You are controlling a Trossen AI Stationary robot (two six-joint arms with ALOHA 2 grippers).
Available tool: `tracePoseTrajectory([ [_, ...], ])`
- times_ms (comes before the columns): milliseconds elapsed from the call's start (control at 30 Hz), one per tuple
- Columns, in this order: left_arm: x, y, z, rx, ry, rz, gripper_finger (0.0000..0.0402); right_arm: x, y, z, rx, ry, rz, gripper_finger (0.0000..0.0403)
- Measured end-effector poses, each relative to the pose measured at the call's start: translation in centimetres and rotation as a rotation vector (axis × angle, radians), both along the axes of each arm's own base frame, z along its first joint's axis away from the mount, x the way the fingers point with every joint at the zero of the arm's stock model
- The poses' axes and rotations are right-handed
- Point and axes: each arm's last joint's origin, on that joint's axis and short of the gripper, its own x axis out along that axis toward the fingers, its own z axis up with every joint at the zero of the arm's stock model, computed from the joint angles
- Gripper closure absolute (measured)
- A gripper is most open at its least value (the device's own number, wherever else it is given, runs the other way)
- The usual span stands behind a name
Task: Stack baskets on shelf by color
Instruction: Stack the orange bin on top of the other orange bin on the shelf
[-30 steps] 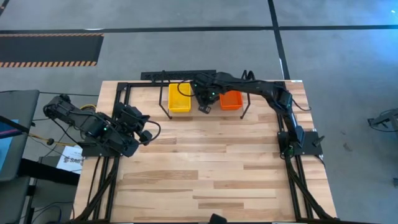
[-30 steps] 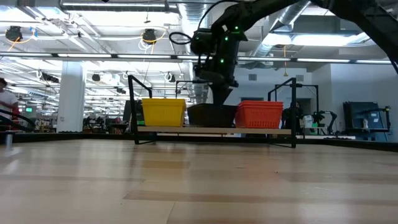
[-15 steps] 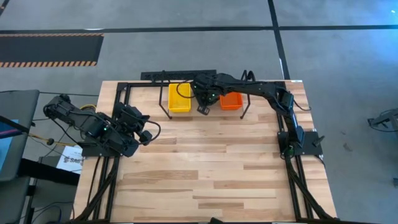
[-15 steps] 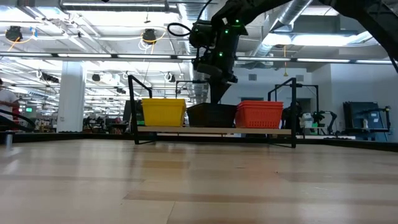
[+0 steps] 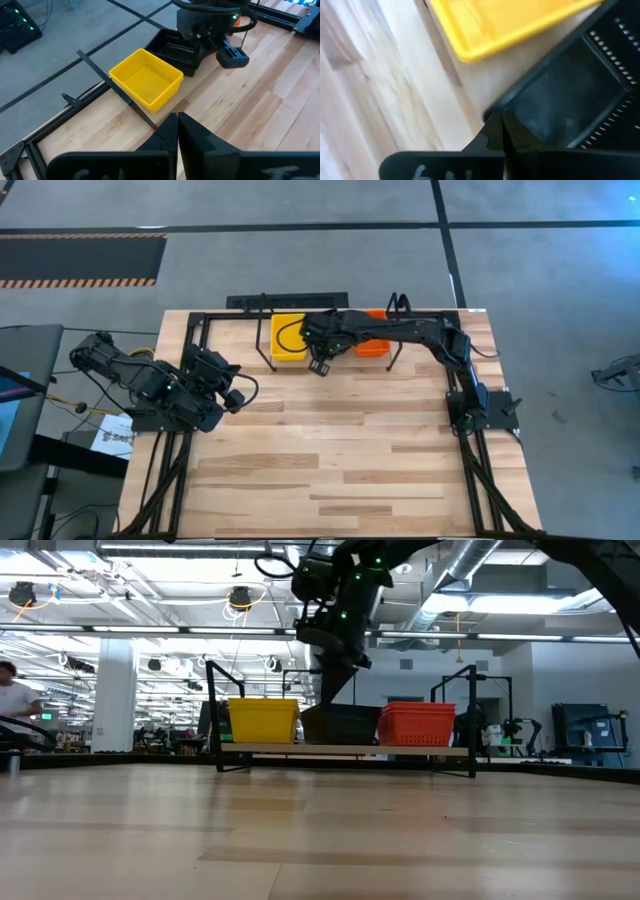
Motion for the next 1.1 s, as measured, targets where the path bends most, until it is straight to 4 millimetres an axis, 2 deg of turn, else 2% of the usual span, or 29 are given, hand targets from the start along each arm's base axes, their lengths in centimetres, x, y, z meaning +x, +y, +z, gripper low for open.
tracePoseTrajectory([
  [267, 0.0, 0.0, 0.0, 0.000, 0.000, 0.000, 0.0401, 0.9, 1.5, 0.3, -0.001, -0.067, 0.004, 0.0403],
  [467, 0.0, 0.0, 0.0, -0.001, 0.000, 0.000, 0.0402, 1.4, 1.7, 0.5, -0.011, -0.112, 0.008, 0.0403],
  [667, 0.0, 0.0, 0.0, -0.007, 0.004, -0.003, 0.0401, 0.8, 0.1, 0.4, -0.108, -0.067, -0.054, 0.0403],
  [800, 0.0, 0.0, 0.0, -0.007, 0.004, -0.003, 0.0401, 0.2, -0.9, 0.3, -0.108, -0.033, -0.077, 0.0403],
  [1100, 0.0, 0.0, 0.0, -0.007, 0.004, -0.003, 0.0401, -1.1, -1.3, -0.1, -0.136, 0.110, -0.084, 0.0403],
])
